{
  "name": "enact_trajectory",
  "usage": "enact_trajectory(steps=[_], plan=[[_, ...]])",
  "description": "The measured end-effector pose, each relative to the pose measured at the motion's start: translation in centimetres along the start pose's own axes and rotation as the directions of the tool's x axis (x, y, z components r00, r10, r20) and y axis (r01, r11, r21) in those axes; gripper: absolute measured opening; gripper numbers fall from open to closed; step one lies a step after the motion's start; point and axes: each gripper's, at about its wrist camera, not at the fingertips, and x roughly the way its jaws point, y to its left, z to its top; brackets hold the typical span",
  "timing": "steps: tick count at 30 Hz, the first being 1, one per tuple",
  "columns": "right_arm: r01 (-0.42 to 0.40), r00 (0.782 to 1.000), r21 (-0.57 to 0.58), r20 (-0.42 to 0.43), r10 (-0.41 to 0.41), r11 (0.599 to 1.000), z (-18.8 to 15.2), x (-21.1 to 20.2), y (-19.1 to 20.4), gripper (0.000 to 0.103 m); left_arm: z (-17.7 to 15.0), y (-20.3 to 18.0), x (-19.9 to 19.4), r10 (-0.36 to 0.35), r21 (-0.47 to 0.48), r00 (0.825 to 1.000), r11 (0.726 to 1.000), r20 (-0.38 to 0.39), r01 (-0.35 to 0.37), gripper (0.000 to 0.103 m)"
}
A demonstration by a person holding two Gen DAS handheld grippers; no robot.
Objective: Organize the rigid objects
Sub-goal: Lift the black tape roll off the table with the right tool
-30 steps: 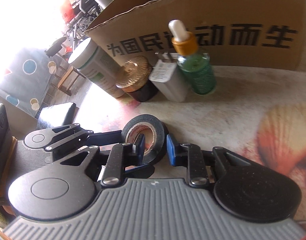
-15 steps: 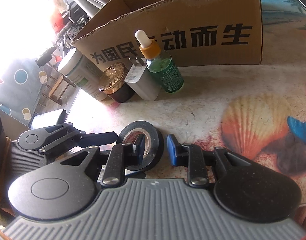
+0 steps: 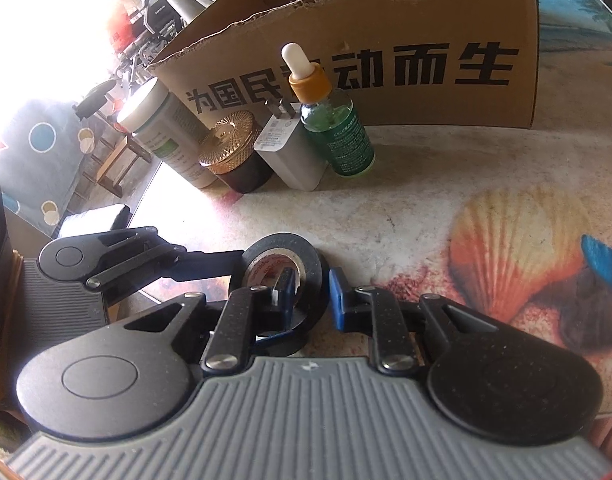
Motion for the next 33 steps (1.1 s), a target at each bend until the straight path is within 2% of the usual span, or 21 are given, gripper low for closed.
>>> enact_trajectory(steps=[14, 21, 33], plan=[[0.009, 1.0, 0.0, -0.002, -0.009, 1.0, -0.4, 0.1, 0.0, 0.019, 0.1, -0.4, 0.1, 0.009, 0.0, 1.0, 1.0, -0.017, -0.009, 0.066], [0.009, 1.0, -0.001, -0.001, -0.009, 1.0, -0.4, 0.0, 0.0, 0.019, 0.2, -0.5, 0.3, 0.012, -0.001, 1.0, 1.0, -0.016, -0.012, 0.069], [0.042, 0.999, -0.058, 0.016, -0.042, 0.997, -0.5, 0.2, 0.8, 0.018, 0.4, -0.4, 0.3, 0.03, -0.021, 1.0, 0.999, 0.001, -0.03, 0.068]])
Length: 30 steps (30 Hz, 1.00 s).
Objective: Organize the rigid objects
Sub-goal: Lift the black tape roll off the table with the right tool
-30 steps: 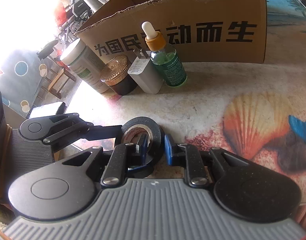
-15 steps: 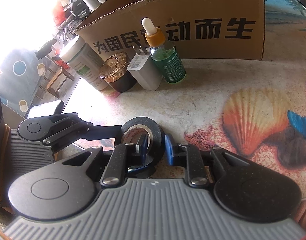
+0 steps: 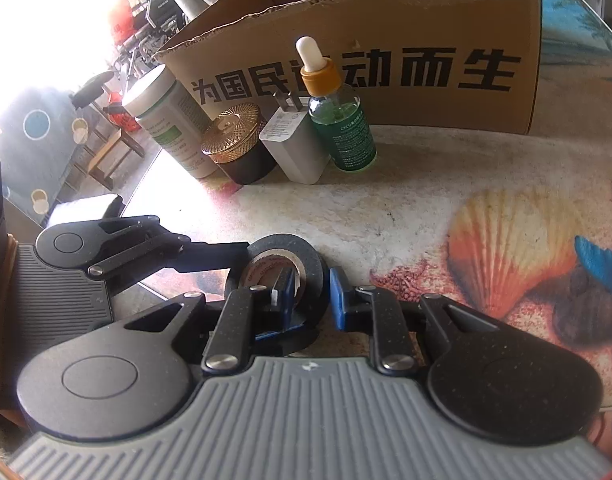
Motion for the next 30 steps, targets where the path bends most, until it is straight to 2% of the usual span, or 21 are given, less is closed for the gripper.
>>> enact_trajectory(steps=[5, 30], plan=[[0.003, 1.0, -0.004, 0.009, -0.003, 1.0, 0.2, -0.3, 0.2, 0.018, 0.3, 0.4, -0.4, -0.01, -0.033, 1.0, 0.999, 0.003, 0.01, 0.068], [0.012, 0.997, -0.028, 0.075, -0.01, 1.0, 0.7, -3.1, 1.8, 0.018, 0.9, 0.3, -3.3, 0.026, -0.049, 0.996, 0.999, 0.082, -0.022, 0.068]])
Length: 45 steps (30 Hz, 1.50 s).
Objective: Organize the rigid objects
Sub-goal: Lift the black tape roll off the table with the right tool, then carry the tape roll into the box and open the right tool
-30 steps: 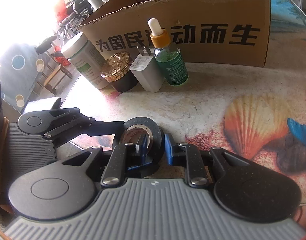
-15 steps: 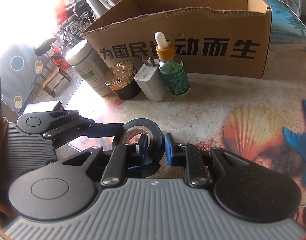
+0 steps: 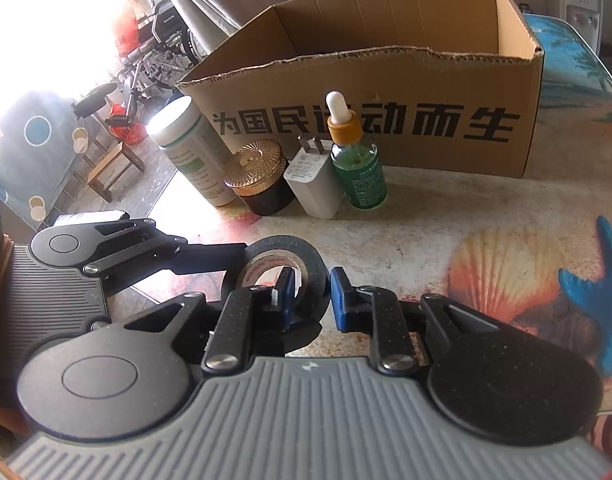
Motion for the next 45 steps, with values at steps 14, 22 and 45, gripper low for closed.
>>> enact_trajectory(steps=[14, 22, 45], plan=[[0.012, 0.994, -0.076, 0.114, -0.004, 0.997, 3.4, -3.3, 2.5, 0.018, 3.3, 1.2, -4.1, 0.053, 0.014, 0.989, 0.998, 0.139, -0.055, 0.068], [-0.002, 0.983, -0.139, 0.184, 0.027, 0.99, 11.6, -4.9, 2.9, 0.019, 10.7, 5.0, -4.9, 0.07, -0.006, 0.977, 0.997, 0.203, -0.071, 0.068], [-0.088, 0.976, 0.046, -0.196, 0.096, 0.995, 29.3, 16.6, -7.0, 0.019, 21.6, 18.2, 16.1, 0.009, -0.179, 0.953, 0.982, -0.303, -0.066, 0.068]])
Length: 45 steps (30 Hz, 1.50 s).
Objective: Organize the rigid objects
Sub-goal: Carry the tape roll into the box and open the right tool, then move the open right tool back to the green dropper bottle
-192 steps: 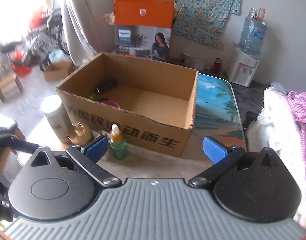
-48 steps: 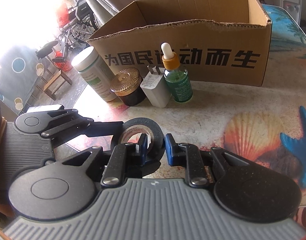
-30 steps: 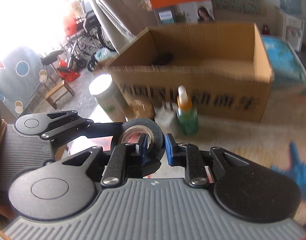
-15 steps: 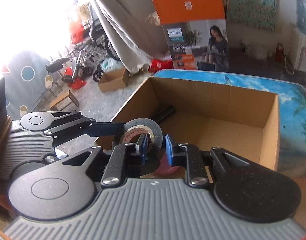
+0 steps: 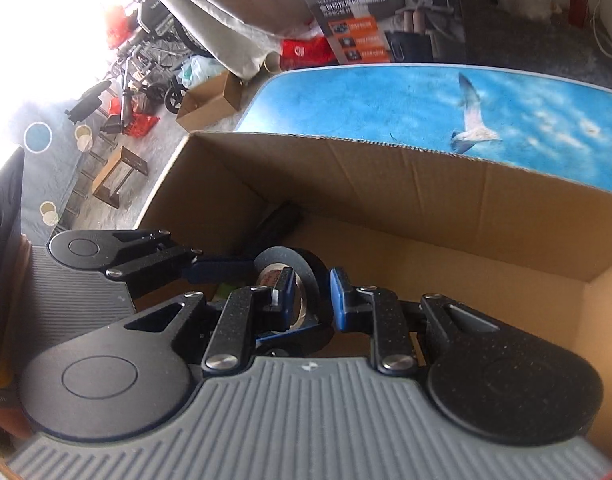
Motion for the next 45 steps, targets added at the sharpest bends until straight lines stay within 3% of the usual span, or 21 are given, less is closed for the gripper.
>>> enact_trajectory(steps=[12, 17, 21, 26, 31, 37, 41, 45], plan=[[-0.019, 1.0, 0.04, -0.001, 0.019, 0.999, 1.3, 3.5, -1.2, 0.023, 0.7, 0.6, 1.1, 0.017, -0.041, 1.0, 0.999, -0.016, -0.017, 0.072], [-0.031, 0.998, 0.029, 0.05, 0.029, 0.999, 0.5, 1.1, -0.4, 0.025, -0.1, 0.4, -1.6, 0.007, -0.061, 0.999, 0.998, 0.035, -0.005, 0.076], [-0.054, 0.99, 0.01, 0.133, 0.052, 0.998, -1.1, -3.3, 0.8, 0.026, -1.6, -0.2, -5.2, -0.004, -0.053, 0.994, 0.999, 0.106, 0.009, 0.079], [-0.076, 0.959, -0.039, 0.271, 0.084, 0.996, -5.5, -10.3, 2.7, 0.028, -4.7, -1.5, -10.6, -0.034, -0.029, 0.975, 0.999, 0.221, 0.041, 0.084], [-0.092, 0.901, -0.042, 0.423, 0.101, 0.995, -12.2, -16.4, 3.5, 0.03, -9.2, -3.4, -15.7, -0.092, 0.02, 0.944, 0.996, 0.316, 0.09, 0.087], [-0.091, 0.853, -0.018, 0.515, 0.087, 0.996, -20.9, -19.3, 4.2, 0.035, -15.3, -5.1, -17.8, -0.166, 0.062, 0.915, 0.986, 0.367, 0.154, 0.091], [-0.088, 0.844, 0.011, 0.532, 0.068, 0.996, -25.5, -19.1, 4.1, 0.041, -19.1, -6.5, -17.3, -0.169, 0.072, 0.907, 0.986, 0.386, 0.154, 0.091], [-0.078, 0.867, 0.042, 0.496, 0.047, 0.996, -28.7, -17.8, 3.8, 0.041, -22.5, -7.9, -16.3, -0.143, 0.077, 0.899, 0.99, 0.414, 0.122, 0.091]])
